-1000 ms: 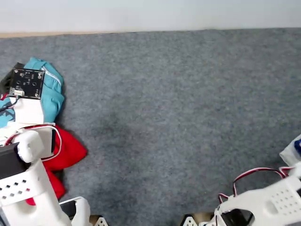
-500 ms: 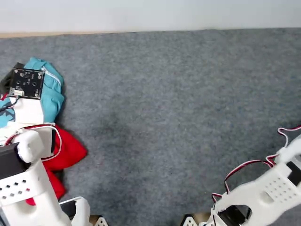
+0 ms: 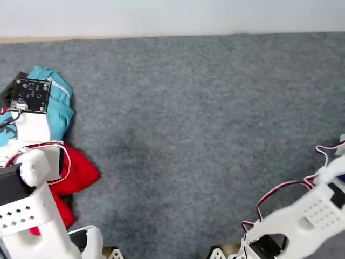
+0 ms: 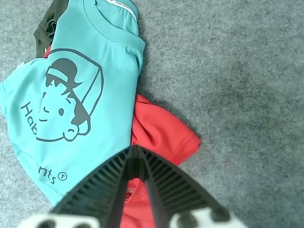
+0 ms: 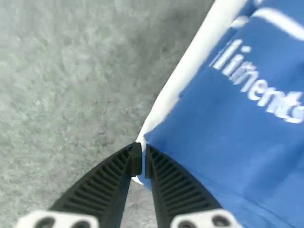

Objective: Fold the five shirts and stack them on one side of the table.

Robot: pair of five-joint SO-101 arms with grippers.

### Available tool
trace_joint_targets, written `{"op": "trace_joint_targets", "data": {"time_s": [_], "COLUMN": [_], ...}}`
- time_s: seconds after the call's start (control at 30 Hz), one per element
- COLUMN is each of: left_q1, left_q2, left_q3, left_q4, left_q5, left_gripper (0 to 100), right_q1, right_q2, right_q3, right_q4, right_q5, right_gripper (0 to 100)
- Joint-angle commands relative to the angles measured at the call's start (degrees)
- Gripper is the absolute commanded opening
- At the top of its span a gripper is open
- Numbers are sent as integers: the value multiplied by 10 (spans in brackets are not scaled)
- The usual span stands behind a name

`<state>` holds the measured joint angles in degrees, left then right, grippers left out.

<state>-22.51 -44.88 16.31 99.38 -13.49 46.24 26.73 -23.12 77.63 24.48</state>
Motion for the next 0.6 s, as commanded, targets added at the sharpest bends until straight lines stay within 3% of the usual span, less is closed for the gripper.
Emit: {"op": "trace_joint_targets", "data": {"time_s": [0.0,0.2,0.57], "left_q1": [4,3,4], "left_q2": [-11,-11,-11], "left_q3": [-2,-2,-2], "left_q4": [12,12,12], "left_q5": [-1,-1,-2], "left_gripper": [3,3,3], "right_q1": [-6,32,44], "right_q2": [-88,-89,70], "right_q3": [-48,-44,-44], "right_q4": [-16,-79,-46], "right_q5": [-3,-2,46], "right_gripper": [10,10,10]}}
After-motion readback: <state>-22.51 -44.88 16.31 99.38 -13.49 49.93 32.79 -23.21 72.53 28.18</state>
